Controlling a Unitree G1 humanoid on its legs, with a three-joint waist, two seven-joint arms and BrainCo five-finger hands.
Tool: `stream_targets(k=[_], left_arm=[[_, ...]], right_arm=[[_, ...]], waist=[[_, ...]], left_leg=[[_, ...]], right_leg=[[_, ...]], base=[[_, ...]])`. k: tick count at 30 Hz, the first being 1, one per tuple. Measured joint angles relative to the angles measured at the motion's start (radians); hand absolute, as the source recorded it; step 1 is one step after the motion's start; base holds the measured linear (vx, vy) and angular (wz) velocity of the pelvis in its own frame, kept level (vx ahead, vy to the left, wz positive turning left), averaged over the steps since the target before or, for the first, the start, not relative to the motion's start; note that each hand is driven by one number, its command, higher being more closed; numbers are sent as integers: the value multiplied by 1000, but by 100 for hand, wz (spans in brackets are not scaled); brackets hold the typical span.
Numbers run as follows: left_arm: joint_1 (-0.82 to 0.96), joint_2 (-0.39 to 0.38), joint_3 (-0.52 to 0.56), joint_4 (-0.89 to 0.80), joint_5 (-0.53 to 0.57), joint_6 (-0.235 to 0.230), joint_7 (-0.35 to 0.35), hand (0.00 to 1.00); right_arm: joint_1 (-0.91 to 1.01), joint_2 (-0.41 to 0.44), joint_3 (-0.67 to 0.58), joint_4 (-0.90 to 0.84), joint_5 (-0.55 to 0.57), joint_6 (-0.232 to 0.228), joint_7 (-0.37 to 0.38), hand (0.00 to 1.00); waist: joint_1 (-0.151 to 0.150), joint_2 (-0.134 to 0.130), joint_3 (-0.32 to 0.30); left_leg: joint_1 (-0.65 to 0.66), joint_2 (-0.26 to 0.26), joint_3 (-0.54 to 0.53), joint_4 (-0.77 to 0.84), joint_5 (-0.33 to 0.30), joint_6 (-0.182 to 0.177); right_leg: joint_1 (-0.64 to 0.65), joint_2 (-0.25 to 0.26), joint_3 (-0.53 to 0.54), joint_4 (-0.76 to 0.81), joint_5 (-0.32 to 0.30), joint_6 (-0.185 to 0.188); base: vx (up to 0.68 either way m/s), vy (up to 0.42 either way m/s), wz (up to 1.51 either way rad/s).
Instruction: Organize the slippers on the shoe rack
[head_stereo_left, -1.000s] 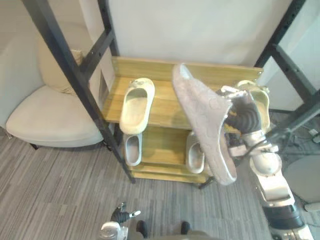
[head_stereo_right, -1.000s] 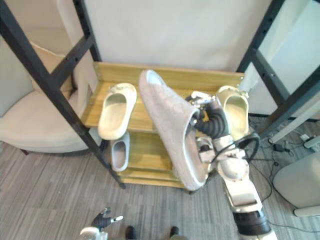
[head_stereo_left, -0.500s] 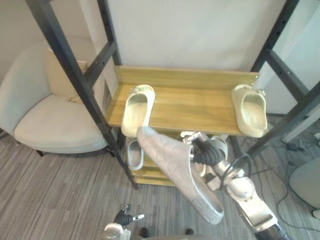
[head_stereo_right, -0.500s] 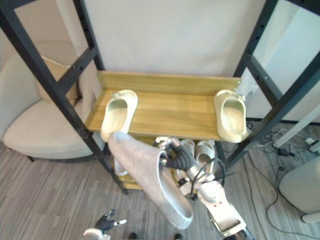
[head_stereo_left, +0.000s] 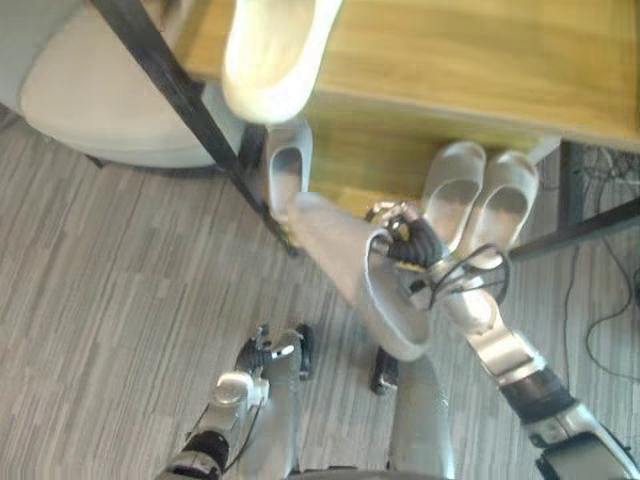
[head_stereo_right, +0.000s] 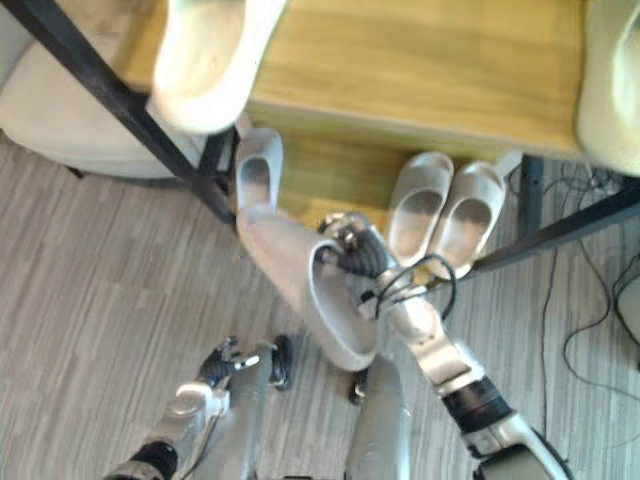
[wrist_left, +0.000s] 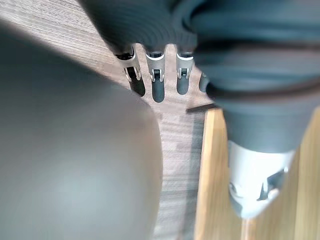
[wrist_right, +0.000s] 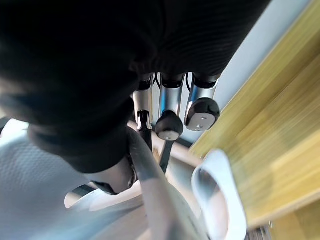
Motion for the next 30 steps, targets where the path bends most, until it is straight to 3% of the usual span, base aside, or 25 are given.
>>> stream_targets(k=[5, 9, 14, 18, 24, 30], left_arm=[[-16, -26, 76, -97, -2, -4, 44, 0], [-20, -7, 119, -92, 4, -4, 85, 0], [0, 9, 106, 60, 24, 62, 124, 0], [6, 0, 99, 67, 24, 71, 126, 0], [7, -4, 95, 66, 22, 69, 142, 0], [4, -20, 85, 58, 12, 67, 168, 0]], right_arm=[[-82, 3, -76, -1, -1, 28, -97, 100], [-162, 13, -125, 2, -2, 43, -170, 100], [-310, 28, -200, 130, -39, 84, -245, 100], [-396, 34, -200, 243, -40, 119, -271, 100], [-548, 65, -213, 439, -40, 163, -292, 100], [-700, 70, -235, 666, -40, 203, -323, 100]], waist=[[43, -1, 19], [55, -3, 25], [79, -12, 40], [102, -12, 40], [107, -12, 40], [131, -12, 40]], left_leg=[[-134, 14, -8, 114, -28, 0], [-199, 16, -15, 161, -32, -6], [-283, 20, -37, 222, -37, -13], [-310, 14, -44, 238, -33, -20], [-342, 15, -51, 248, -29, -26], [-394, 1, -66, 261, -26, -30]], right_leg=[[-127, -13, 6, 125, -46, -13], [-183, -30, -2, 185, -72, -23], [-242, -45, -27, 252, -101, -34], [-257, -59, -36, 278, -114, -41], [-266, -75, -61, 289, -126, -35], [-298, -89, -79, 304, -137, -43]], base=[[-101, -34, 6], [-64, -52, 13], [-39, -40, 14], [-29, -33, 19], [-22, -12, 12], [4, 5, 9]])
